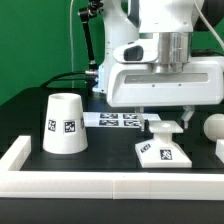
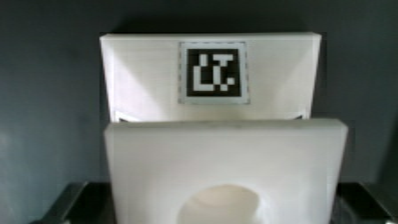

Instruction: Assemble lamp

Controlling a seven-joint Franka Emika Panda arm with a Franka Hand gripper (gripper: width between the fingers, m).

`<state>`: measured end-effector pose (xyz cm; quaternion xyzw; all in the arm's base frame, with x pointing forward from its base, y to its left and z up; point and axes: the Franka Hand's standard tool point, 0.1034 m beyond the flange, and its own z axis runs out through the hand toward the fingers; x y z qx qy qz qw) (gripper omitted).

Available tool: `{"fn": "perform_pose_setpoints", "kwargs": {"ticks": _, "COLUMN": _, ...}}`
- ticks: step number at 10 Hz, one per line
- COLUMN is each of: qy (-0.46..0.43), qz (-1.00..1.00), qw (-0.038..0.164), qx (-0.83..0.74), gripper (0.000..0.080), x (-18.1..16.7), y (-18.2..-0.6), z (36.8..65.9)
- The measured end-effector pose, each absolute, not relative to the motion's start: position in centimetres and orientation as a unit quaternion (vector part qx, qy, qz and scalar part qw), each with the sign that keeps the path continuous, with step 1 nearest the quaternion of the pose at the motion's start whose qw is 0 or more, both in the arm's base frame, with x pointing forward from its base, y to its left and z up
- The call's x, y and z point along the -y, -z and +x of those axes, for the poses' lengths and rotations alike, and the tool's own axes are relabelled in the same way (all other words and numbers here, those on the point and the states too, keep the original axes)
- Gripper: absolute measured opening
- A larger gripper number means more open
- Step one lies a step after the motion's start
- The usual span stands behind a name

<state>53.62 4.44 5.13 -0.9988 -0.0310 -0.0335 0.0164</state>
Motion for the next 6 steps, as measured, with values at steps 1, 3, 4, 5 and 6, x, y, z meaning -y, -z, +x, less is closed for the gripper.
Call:
{"fn": "perform_pose_setpoints", "kwargs": {"ticks": 1, "qy": 0.039, "qz": -0.999, "qw": 0.017, "qx": 0.034, "gripper": 0.0537, "x": -5.0, "y": -5.1, "z": 54.6}}
{"fn": "perform_pose_setpoints", "kwargs": {"ticks": 3, "qy": 0.055, "qz": -0.998, "qw": 0.019, "qx": 0.031, "gripper": 0.0537, "x": -6.1, "y": -5.2, "z": 56.7}}
{"fn": "perform_pose_setpoints", "kwargs": {"ticks": 4, "qy": 0.061, "qz": -0.998, "qw": 0.021, "qx": 0.025, "gripper": 0.0537, "x": -6.8, "y": -5.2, "z": 57.6}}
{"fn": "perform_pose_setpoints", "kwargs": {"ticks": 5, "qy": 0.067, "qz": -0.997, "qw": 0.022, "qx": 0.029, "gripper": 0.0537, "x": -7.7, "y": -5.2, "z": 58.5}}
{"fn": "perform_pose_setpoints", "kwargs": {"ticks": 6, "qy": 0.073, "qz": -0.997, "qw": 0.023, "qx": 0.031, "gripper": 0.0537, "x": -8.1, "y": -5.2, "z": 59.5}}
